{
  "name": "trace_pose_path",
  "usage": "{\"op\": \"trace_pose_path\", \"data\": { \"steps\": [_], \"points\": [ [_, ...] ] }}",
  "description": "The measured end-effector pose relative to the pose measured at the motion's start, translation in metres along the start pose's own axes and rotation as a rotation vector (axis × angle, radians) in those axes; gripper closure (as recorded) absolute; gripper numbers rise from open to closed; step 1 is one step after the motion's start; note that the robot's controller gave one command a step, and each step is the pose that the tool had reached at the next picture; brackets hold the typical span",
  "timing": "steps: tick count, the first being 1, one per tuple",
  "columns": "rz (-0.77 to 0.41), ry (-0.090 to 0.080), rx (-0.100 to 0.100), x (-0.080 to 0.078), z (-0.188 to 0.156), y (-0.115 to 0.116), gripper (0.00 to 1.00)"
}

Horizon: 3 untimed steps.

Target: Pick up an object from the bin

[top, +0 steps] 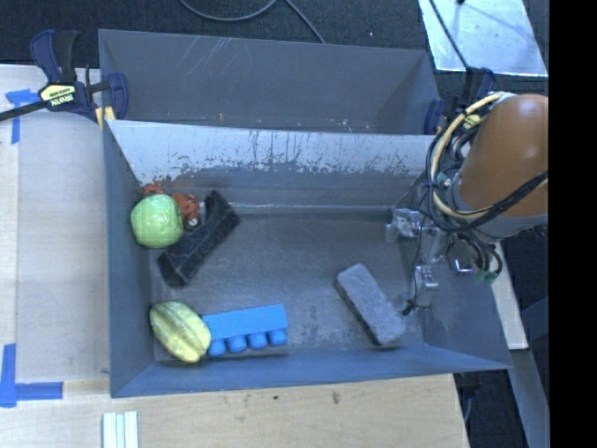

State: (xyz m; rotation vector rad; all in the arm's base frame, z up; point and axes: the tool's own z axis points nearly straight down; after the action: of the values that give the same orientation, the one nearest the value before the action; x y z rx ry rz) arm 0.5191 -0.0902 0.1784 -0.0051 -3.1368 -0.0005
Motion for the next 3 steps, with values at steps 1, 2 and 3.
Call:
{"op": "trace_pose_path", "data": {
  "steps": [1,2,3],
  "points": [
    [-0.003,-0.008,0.001,-0.002,-0.004,0.0,0.0],
    [-0.049,-0.012,0.003,-0.003,0.009,0.009,0.0],
    [-0.154,-0.014,0.003,-0.008,0.07,0.026,0.0]
  ]
}}
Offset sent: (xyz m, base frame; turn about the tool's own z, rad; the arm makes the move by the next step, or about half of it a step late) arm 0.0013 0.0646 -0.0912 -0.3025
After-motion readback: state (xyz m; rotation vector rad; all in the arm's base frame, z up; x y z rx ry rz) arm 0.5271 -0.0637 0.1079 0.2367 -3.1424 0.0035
